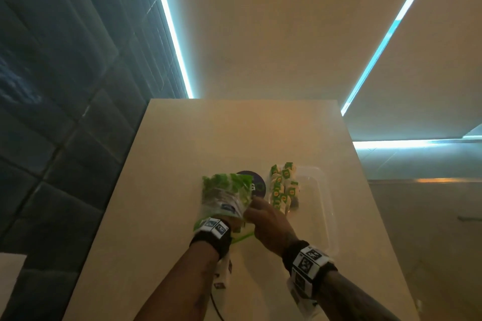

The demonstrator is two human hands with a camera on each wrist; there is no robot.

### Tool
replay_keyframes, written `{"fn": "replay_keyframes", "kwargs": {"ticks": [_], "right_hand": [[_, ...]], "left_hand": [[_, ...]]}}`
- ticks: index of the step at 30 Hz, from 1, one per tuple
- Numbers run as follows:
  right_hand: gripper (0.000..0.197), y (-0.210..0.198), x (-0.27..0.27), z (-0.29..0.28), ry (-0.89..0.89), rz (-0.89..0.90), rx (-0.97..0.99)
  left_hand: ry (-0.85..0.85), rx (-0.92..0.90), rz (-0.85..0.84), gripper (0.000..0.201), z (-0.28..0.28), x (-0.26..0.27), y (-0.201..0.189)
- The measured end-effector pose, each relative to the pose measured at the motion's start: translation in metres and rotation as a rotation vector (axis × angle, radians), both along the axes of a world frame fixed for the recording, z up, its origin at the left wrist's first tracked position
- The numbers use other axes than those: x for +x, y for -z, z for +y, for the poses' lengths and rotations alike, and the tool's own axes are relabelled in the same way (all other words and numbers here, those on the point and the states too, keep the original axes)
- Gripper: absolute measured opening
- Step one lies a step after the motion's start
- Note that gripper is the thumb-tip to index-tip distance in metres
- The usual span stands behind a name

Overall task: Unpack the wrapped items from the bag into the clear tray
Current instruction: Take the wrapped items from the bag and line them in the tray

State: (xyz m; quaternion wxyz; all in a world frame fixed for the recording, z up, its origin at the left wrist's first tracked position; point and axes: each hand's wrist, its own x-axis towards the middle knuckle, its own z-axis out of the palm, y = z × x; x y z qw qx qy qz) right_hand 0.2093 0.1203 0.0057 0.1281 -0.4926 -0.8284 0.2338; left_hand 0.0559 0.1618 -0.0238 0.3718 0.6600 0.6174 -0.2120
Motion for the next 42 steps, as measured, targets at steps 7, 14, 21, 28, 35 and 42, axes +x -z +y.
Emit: {"fn": "replay_keyframes", "kwargs": {"ticks": [7,14,21,28,35,42], "right_hand": [[0.012,-0.011,-0.010,0.001,-0.015,-0.053,-0.035],[0.014,-0.009,-0.022,0.003,0.093,0.009,-0.084],[0.015,-0.013,-0.027,0.008,0.226,0.052,-0.112],[0.018,-0.017,-0.029,-0.004,0.250,0.083,-0.146],[0.007,-0.019,-0.027,-0.031,0.478,0.284,-0.151],[0.011,-0.015,-0.031,-0.040,0.650,0.611,-0.673]], "left_hand": [[-0.221,-0.043,-0.047,0.066,-0.003,-0.008,-0.006],[-0.126,0.137,0.010,0.033,-0.031,0.005,-0.004],[-0.260,0.653,-0.165,0.045,-0.077,-0.004,0.012],[-0.365,0.674,-0.328,0.050,-0.101,-0.003,-0.020],[-0.399,0.607,-0.143,0.044,-0.107,-0.001,-0.012],[-0.397,0.606,-0.138,0.042,-0.114,0.000,-0.021]]}}
